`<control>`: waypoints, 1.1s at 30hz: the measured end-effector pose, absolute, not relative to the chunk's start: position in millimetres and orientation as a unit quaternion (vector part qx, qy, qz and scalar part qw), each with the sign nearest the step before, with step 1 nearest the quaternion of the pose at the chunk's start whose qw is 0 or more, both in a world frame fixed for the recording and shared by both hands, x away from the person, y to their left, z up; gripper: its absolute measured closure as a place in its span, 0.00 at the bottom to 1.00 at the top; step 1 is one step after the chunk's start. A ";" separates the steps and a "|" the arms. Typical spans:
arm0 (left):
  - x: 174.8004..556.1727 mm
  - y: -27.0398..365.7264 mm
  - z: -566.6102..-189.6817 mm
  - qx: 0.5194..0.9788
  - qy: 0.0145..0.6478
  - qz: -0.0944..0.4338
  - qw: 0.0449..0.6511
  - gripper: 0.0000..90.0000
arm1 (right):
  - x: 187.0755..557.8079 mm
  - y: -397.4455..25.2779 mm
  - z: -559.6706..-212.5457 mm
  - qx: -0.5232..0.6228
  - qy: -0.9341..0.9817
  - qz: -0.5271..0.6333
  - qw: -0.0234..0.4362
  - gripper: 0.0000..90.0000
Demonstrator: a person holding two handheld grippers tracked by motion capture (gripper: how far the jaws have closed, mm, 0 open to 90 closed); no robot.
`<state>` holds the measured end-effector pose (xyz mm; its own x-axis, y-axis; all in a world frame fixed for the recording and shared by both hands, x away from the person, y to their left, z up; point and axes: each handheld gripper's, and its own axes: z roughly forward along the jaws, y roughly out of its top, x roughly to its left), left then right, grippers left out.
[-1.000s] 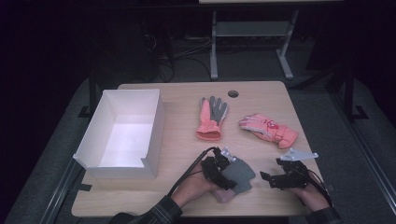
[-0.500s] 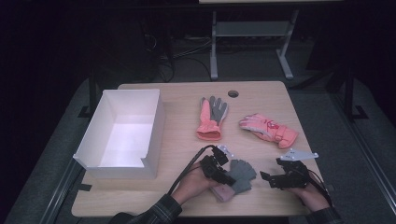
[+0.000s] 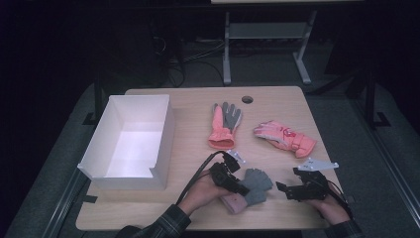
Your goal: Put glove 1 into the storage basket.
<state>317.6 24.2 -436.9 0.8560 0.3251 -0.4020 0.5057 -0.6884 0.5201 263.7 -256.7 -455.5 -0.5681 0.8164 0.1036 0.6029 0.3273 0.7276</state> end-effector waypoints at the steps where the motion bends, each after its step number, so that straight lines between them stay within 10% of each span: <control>1: 318.0 25.4 -435.3 0.906 0.229 -0.140 0.326 0.74 | 263.6 -256.7 -455.5 0.442 0.802 0.374 0.143 0.15; 33: 331.9 89.0 -358.8 0.890 0.270 -0.078 0.359 0.74 | 262.5 -258.8 -455.1 0.447 0.798 0.377 0.142 0.15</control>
